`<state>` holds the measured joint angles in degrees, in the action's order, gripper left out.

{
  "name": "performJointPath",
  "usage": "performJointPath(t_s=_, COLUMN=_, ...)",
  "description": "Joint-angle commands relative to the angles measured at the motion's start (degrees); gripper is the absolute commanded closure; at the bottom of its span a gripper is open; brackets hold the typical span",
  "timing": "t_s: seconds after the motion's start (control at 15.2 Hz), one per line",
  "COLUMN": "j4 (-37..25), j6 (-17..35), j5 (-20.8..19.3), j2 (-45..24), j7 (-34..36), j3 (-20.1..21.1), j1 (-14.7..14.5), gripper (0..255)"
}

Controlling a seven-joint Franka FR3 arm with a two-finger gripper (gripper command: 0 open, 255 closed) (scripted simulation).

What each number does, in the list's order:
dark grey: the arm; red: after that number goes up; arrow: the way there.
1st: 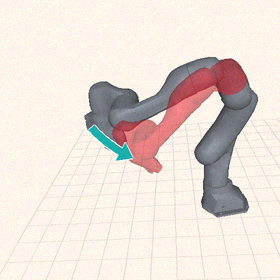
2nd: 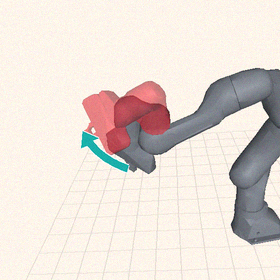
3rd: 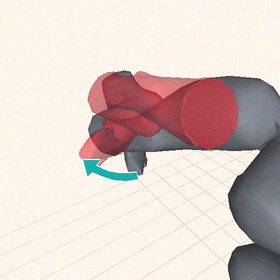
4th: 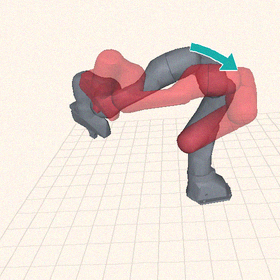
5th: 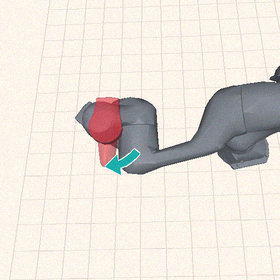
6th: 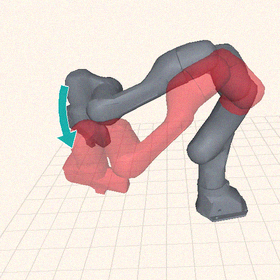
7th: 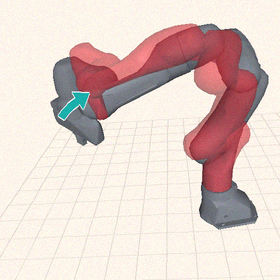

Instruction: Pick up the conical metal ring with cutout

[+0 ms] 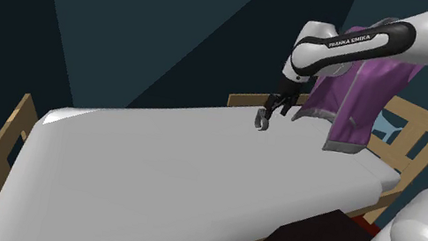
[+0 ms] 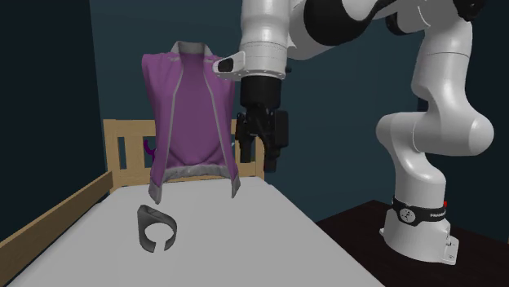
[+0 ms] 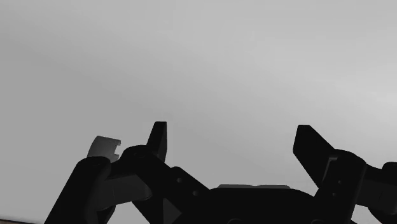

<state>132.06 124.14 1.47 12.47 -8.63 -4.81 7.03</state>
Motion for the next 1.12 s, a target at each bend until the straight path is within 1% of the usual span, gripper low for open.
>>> performJointPath(t_s=0.0, j4=-1.9, j6=2.7, j5=-0.1, j2=-3.9, j7=-0.2, j3=-0.8, j1=0.6, gripper=0)
performJointPath(t_s=0.53, j4=-11.6, j6=10.6, j5=1.1, j2=-19.1, j7=-0.9, j3=-3.2, j1=3.0, gripper=0)
performJointPath(t_s=1.06, j4=-25.3, j6=14.5, j5=3.8, j2=-34.4, j7=-1.7, j3=-4.6, j1=6.2, gripper=0)
